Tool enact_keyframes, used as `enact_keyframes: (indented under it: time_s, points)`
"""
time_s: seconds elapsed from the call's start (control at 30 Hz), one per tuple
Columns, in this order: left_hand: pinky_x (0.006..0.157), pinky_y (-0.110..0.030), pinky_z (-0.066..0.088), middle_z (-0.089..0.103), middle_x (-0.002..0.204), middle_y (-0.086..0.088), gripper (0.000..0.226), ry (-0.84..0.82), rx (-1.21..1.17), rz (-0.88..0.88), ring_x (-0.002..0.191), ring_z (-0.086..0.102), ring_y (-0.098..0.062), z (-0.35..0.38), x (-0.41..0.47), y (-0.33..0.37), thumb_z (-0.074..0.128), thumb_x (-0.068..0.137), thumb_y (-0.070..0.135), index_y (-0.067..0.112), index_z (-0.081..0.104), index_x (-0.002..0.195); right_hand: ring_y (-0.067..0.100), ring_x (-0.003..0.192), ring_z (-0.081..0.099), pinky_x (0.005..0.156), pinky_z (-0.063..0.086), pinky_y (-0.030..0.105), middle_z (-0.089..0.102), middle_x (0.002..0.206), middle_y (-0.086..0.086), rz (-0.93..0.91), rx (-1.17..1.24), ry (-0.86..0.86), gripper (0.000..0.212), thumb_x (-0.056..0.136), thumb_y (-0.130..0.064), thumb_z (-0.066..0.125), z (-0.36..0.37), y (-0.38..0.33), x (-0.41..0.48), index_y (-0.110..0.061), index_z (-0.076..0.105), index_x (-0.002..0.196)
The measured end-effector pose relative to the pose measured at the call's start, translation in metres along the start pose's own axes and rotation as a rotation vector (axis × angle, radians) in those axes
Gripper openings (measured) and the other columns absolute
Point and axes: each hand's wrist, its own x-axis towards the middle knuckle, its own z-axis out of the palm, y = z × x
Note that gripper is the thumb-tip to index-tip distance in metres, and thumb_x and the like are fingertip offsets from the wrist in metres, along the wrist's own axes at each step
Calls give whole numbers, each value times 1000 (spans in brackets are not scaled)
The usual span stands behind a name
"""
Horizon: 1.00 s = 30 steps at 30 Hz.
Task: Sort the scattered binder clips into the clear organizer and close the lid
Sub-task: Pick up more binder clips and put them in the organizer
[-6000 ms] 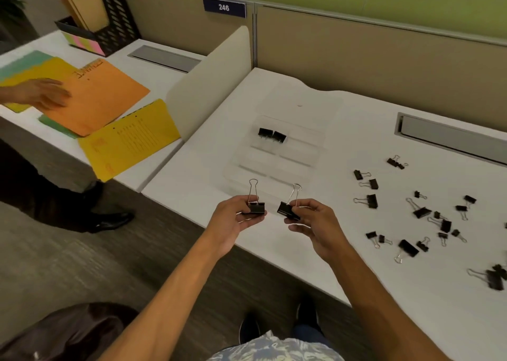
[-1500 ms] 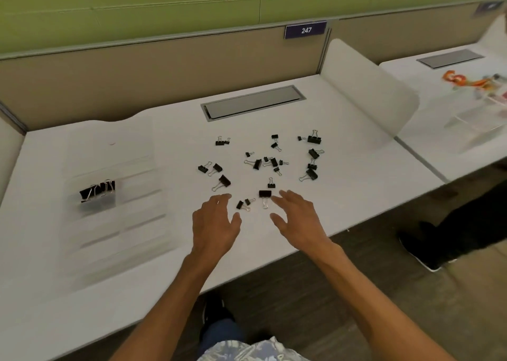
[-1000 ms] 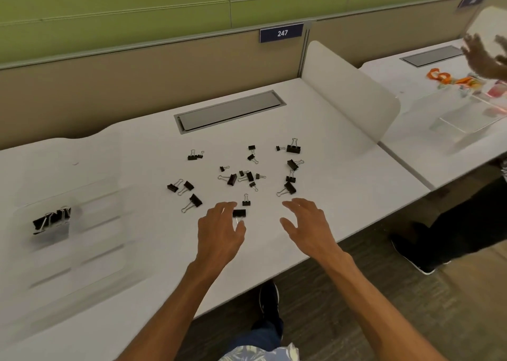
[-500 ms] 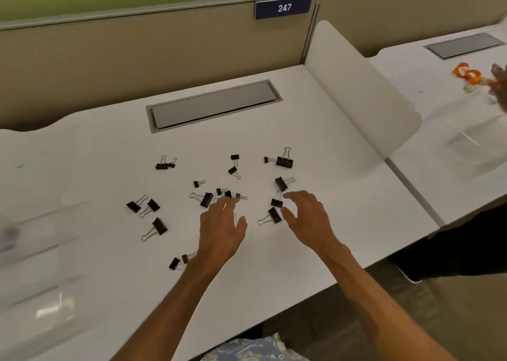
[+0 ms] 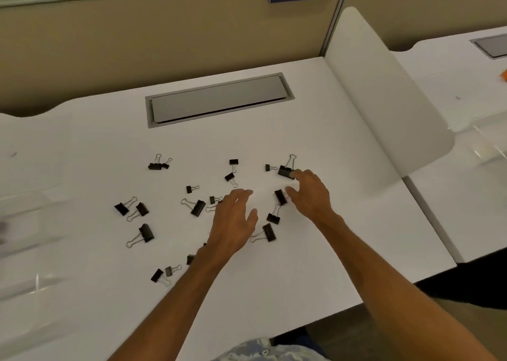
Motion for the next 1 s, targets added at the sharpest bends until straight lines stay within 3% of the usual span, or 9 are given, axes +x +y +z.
enact_keyframes:
  time_s: [0.23,0.47,0.6,0.7,0.8,0.93,1.0]
  points:
    - [109,-43,37,47,142,-4,44,39,-8,-88,131,43,-21,12,9,13,53,96,26,15,47,138,29,108,56,84,49,41,57,118,11,-91,-174,-31,42,92,-27,64,1,15,49,-12,54,130]
    - [103,-47,43,49,139,-4,43,80,-30,-152,128,46,-21,21,16,19,50,94,31,16,51,135,26,94,57,67,49,36,56,107,9,-257,-278,-13,32,92,-15,60,8,30,70,-16,58,123]
    - [109,-42,38,51,138,-3,40,122,-44,-160,129,45,-19,23,21,23,53,95,28,16,53,133,25,99,55,65,46,34,56,111,8,-358,-307,-58,31,93,-18,57,3,34,78,-17,56,125]
    - [105,-25,36,54,132,0,35,156,-117,-172,124,48,-14,21,26,33,58,95,23,15,55,130,23,94,57,66,43,30,59,105,4,-326,-77,-80,28,91,-17,59,-5,32,73,-17,54,119]
    - [91,-18,44,59,123,9,35,136,-400,-348,110,57,-6,10,35,49,62,93,29,21,58,127,17,77,63,60,50,25,66,96,1,-226,340,-135,26,89,-13,65,-18,23,56,-22,53,111]
    - [91,-33,55,68,113,4,40,68,-820,-455,98,69,-11,3,43,62,68,89,35,21,60,125,11,69,65,63,54,20,68,92,-2,-200,583,-238,53,82,-6,73,-31,10,23,-29,43,120]
    - [88,-35,58,70,111,-4,36,50,-881,-459,95,72,-14,3,41,66,69,89,30,16,63,122,12,71,68,69,57,23,69,91,-5,-224,636,-289,65,80,-4,75,-33,6,9,-31,40,128]
